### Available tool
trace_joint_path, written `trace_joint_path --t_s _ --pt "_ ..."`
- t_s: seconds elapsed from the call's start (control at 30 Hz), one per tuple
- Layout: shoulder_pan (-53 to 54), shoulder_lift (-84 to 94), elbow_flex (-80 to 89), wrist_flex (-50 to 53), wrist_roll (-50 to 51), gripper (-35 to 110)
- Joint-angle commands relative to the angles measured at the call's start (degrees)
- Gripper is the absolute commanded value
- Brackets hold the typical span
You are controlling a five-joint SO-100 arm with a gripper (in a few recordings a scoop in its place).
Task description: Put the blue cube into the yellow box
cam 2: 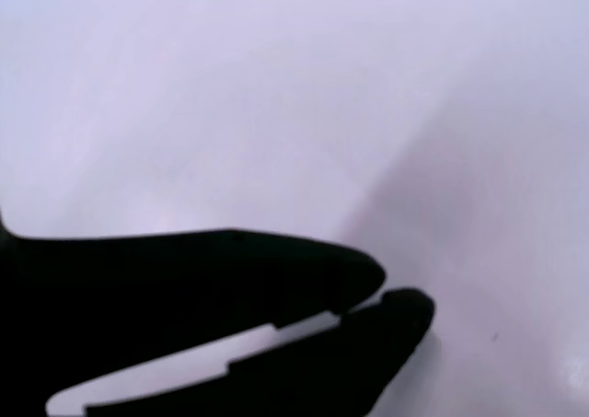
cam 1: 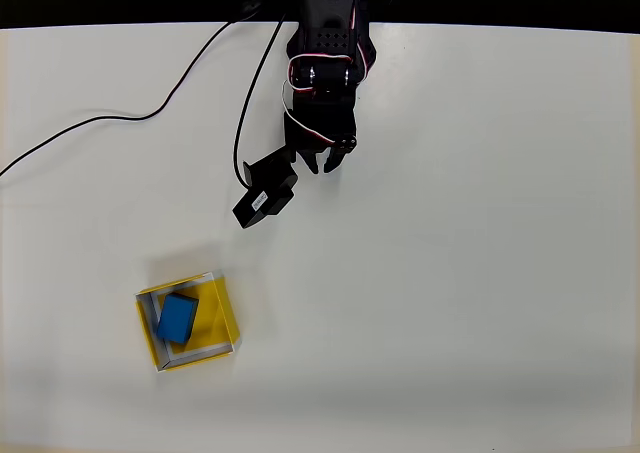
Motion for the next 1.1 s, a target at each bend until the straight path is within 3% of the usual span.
trace_joint_path --t_s 0.0,0.33,1.07 --pt "-0.09 1.67 1.67 3.87 1.32 2" --pt "0.88 1.67 1.67 4.13 7.38 0" --pt "1.76 1.49 1.67 4.04 7.29 1"
